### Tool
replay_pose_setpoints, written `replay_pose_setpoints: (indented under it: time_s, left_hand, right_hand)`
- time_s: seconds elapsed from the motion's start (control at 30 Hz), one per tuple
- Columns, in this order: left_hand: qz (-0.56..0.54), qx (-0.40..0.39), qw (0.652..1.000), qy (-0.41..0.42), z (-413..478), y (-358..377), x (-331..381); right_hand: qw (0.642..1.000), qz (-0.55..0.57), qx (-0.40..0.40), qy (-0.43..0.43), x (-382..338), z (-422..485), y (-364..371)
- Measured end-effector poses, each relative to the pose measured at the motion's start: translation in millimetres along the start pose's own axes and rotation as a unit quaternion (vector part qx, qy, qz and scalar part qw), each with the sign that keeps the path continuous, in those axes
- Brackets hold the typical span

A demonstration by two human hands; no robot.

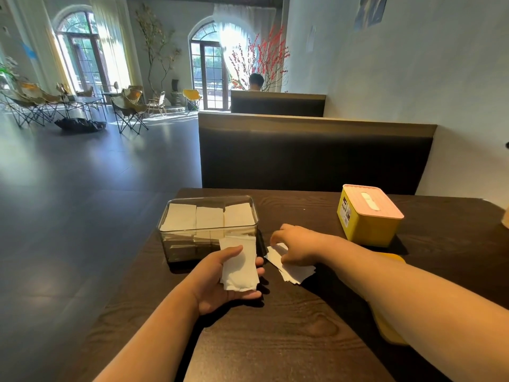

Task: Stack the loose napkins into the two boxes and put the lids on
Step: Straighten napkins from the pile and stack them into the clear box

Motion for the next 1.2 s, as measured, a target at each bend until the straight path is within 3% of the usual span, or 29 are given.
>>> replay_pose_setpoints:
  time_s: [0.17, 0.33, 0.53, 0.67, 0.93, 1.2]
  left_hand:
    - [-0.003, -0.002, 1.000, 0.002, 1, -1, 0]
    - [-0.017, 0.009, 1.000, 0.025, 1, -1, 0]
    - [-0.029, 0.035, 0.997, 0.057, 1, -2, 1]
    - [-0.017, 0.037, 0.997, 0.058, 1, 1, -2]
    - [-0.065, -0.017, 0.997, 0.044, -2, -2, -6]
    - [-0.094, -0.042, 0.994, 0.028, 2, -3, -5]
  right_hand:
    - [0.999, 0.042, -0.024, 0.022, -1, -3, -8]
    - [0.989, 0.147, -0.004, -0.028, -6, -26, -23]
    - [0.952, 0.290, 0.029, -0.088, -16, -58, -49]
    - [0.913, 0.387, -0.012, -0.128, -42, -67, -50]
    - [0.963, 0.216, 0.131, -0.098, -79, -46, -5]
    - [0.954, 0.064, 0.257, -0.141, -73, -45, -6]
Point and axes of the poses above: each hand's wrist, its own z-axis towards the middle knuckle, its own y-axis out of the palm, x = y × z, the point moved 1 cm from there along z, towards the middle knuckle, and after that the axes turned 10 degrees about z, right-handed, at the moved point
